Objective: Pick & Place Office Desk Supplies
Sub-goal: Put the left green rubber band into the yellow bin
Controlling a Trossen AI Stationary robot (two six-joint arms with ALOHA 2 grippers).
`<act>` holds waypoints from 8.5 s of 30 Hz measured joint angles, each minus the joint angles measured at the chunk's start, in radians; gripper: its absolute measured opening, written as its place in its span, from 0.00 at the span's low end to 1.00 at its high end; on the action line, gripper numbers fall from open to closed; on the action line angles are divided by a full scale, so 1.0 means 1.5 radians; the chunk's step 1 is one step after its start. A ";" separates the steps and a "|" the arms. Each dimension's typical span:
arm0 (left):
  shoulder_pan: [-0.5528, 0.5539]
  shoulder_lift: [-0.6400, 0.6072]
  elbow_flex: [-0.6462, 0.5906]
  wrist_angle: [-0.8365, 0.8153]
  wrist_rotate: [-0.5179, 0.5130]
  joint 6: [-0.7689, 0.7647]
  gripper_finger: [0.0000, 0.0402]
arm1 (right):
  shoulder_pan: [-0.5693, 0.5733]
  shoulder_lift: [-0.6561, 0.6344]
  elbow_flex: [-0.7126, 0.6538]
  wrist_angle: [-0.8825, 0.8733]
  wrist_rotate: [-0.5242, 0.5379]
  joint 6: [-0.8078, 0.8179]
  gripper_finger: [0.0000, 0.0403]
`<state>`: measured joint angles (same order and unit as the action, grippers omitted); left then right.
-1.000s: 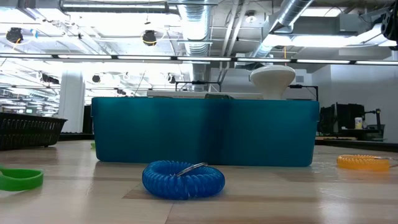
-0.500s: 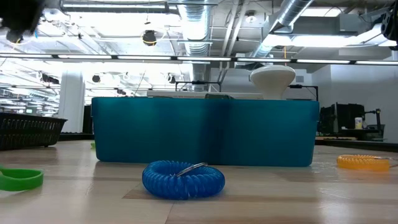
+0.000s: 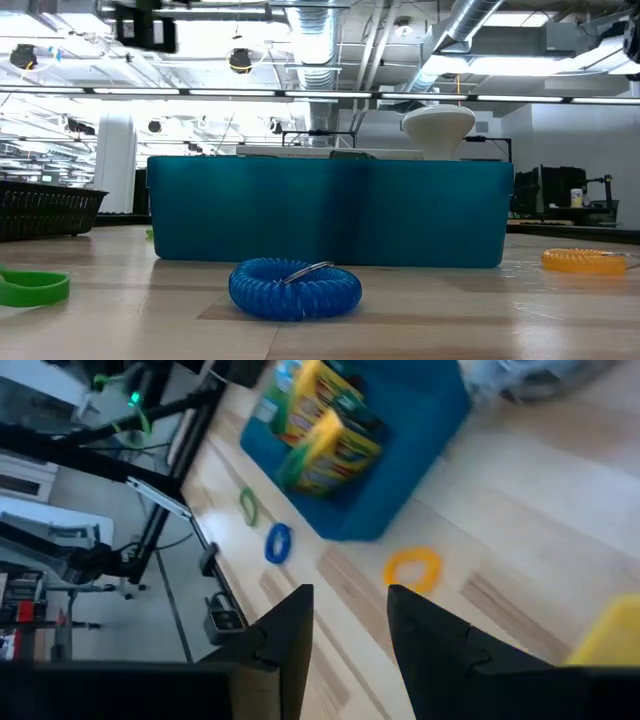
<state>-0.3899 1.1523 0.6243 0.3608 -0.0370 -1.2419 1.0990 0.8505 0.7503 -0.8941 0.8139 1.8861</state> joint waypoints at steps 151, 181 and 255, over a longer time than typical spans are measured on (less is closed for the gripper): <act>0.175 -0.057 0.351 -0.290 -0.095 0.437 0.67 | -0.560 0.228 0.033 0.771 -0.484 -1.030 0.00; 0.145 -0.221 0.163 -0.340 -0.234 0.468 0.59 | -0.560 0.227 0.033 0.734 -0.454 -0.937 0.00; 0.146 -0.221 0.164 -0.340 -0.224 0.425 0.59 | -0.021 0.091 0.031 -0.238 -0.392 0.042 0.29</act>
<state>-0.1711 0.8215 0.8696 -0.1486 -0.3737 -0.6048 1.0676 0.9874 0.7975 -1.2518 0.2265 1.9491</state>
